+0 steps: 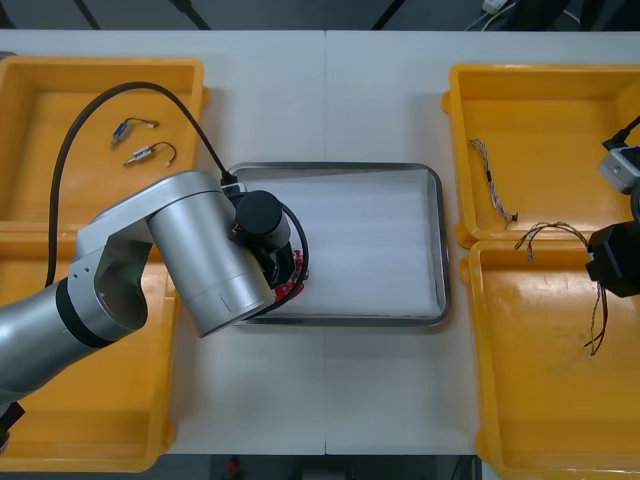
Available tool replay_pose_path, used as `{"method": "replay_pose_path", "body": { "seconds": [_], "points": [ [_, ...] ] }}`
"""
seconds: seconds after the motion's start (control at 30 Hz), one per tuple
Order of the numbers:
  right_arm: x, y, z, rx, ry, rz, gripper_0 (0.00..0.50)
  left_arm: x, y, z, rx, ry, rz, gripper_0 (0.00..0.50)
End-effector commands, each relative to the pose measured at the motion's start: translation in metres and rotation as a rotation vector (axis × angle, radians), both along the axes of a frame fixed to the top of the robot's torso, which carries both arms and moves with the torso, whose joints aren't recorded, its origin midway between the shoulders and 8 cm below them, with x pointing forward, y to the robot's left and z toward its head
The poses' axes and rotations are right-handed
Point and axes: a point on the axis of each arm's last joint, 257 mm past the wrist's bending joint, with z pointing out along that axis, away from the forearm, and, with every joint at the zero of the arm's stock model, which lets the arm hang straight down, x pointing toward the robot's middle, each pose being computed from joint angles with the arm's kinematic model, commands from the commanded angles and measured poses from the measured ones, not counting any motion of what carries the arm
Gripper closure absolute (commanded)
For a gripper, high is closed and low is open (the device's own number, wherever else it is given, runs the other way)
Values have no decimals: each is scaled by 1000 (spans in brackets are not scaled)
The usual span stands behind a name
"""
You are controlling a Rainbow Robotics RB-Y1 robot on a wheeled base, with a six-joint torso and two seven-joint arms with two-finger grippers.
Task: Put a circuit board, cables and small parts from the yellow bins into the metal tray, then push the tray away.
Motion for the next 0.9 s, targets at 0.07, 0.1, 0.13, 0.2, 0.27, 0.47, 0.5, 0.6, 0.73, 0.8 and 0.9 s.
{"method": "replay_pose_path", "body": {
  "seconds": [0.07,0.1,0.13,0.2,0.27,0.47,0.5,0.6,0.73,0.8,0.9],
  "points": [
    [7,-12,19,-47,-46,14,500,-2,-13,3,-70,-17,52,69],
    [7,-12,19,-47,-46,14,500,0,-10,8,-64,-28,53,53],
    [7,-12,19,-47,-46,14,500,0,-9,15,-59,-34,51,45],
    [7,-12,19,-47,-46,14,500,0,-6,28,-66,-35,52,30],
    [7,-12,19,-47,-46,14,500,-2,-6,42,-74,-31,45,7],
    [7,-12,19,-47,-46,14,500,-3,13,96,-57,-63,30,0],
    [7,-12,19,-47,-46,14,500,-3,18,106,-52,-71,26,0],
    [7,-12,19,-47,-46,14,500,0,31,127,-45,-96,23,0],
    [8,-15,15,-50,-33,3,500,7,57,153,-34,-133,43,0],
    [9,-15,16,-52,-35,1,500,11,68,165,-31,-148,50,0],
    [12,-16,23,-89,-46,25,500,18,89,187,-20,-168,42,0]
  ]
}}
